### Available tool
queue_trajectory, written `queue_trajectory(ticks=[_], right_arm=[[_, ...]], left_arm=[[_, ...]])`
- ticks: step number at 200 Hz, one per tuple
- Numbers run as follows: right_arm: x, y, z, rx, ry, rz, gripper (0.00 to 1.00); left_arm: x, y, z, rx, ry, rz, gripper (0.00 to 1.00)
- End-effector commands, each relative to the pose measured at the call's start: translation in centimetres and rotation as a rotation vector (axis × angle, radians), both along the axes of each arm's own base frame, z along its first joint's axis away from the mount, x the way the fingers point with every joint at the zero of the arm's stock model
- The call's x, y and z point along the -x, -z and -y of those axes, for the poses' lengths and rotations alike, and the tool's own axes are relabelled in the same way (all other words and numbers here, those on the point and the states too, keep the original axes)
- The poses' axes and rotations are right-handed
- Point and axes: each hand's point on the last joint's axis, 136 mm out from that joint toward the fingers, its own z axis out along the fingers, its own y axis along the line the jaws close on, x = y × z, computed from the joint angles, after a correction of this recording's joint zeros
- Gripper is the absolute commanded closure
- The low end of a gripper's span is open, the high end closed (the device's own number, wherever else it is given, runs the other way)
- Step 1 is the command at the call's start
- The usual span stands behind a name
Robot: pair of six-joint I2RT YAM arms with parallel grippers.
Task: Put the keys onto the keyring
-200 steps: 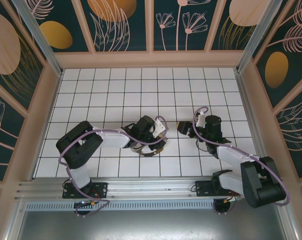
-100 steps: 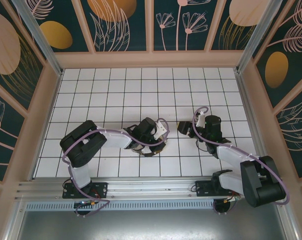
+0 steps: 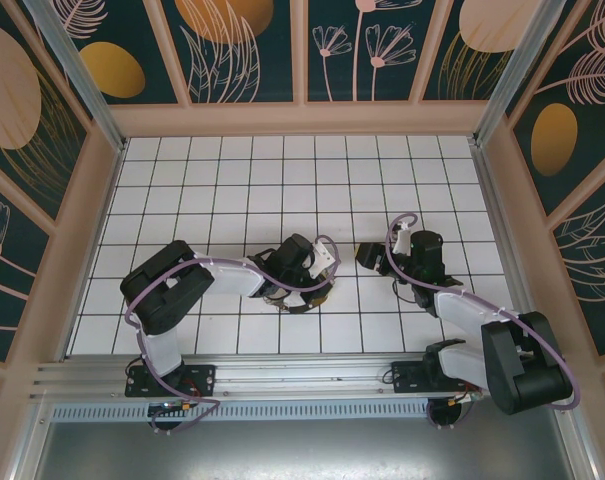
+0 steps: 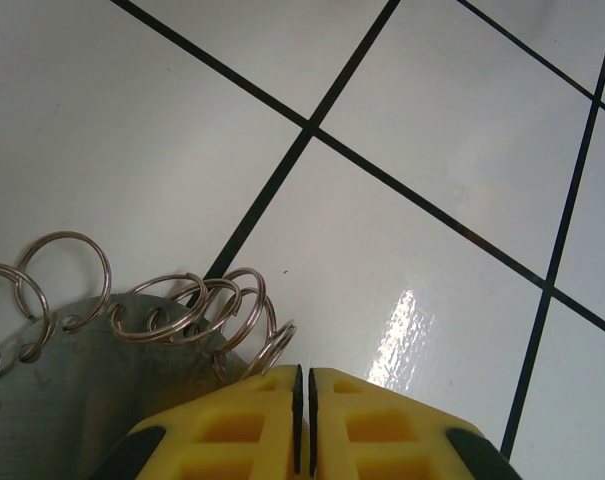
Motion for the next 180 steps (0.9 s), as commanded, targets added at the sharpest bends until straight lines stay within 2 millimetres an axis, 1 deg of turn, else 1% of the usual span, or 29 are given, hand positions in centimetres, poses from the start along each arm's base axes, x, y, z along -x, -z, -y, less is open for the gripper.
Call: queue_trajectory(ticks=[1, 37, 62, 81, 105, 117, 134, 172, 180], right_arm=[[-0.8, -0.7, 0.2, 0.006, 0.013, 0.024, 0.33], [-0.9, -0.7, 0.2, 0.006, 0.014, 0.024, 0.33], [-0.9, -0.7, 0.2, 0.008, 0.013, 0.023, 0.33], [-0.9, -0.7, 0.2, 0.008, 0.013, 0.022, 0.33], [-1.0, -0.9, 0.2, 0.008, 0.011, 0.026, 0.34], [-1.0, -1.0, 0.2, 0.008, 0.008, 0.027, 0.34], [-1.1, -1.4, 0.0, 0.004, 0.003, 0.032, 0.34], [-1.9, -3.4, -0.3, -0.009, -0.008, 0.063, 0.35], [-2.1, -3.8, -0.4, -0.011, -0.009, 0.072, 0.36]], left_arm=[[-0.2, -0.8, 1.2, 0.041, 0.016, 0.005, 0.87], [-0.2, -0.6, 1.4, 0.044, 0.020, 0.000, 0.88], [-0.2, -0.4, 1.4, 0.041, 0.020, -0.002, 0.92], [-0.3, -0.2, 1.3, 0.038, 0.016, -0.004, 1.00], [-0.2, -0.5, 1.2, 0.036, 0.016, 0.003, 1.00], [-0.3, -1.0, 1.2, 0.040, 0.014, 0.014, 1.00], [-0.4, -2.3, 1.1, 0.054, 0.019, 0.037, 1.00], [-0.7, -5.9, 1.2, 0.089, 0.035, 0.114, 1.00], [-0.7, -6.1, 1.2, 0.085, 0.041, 0.121, 1.00]])
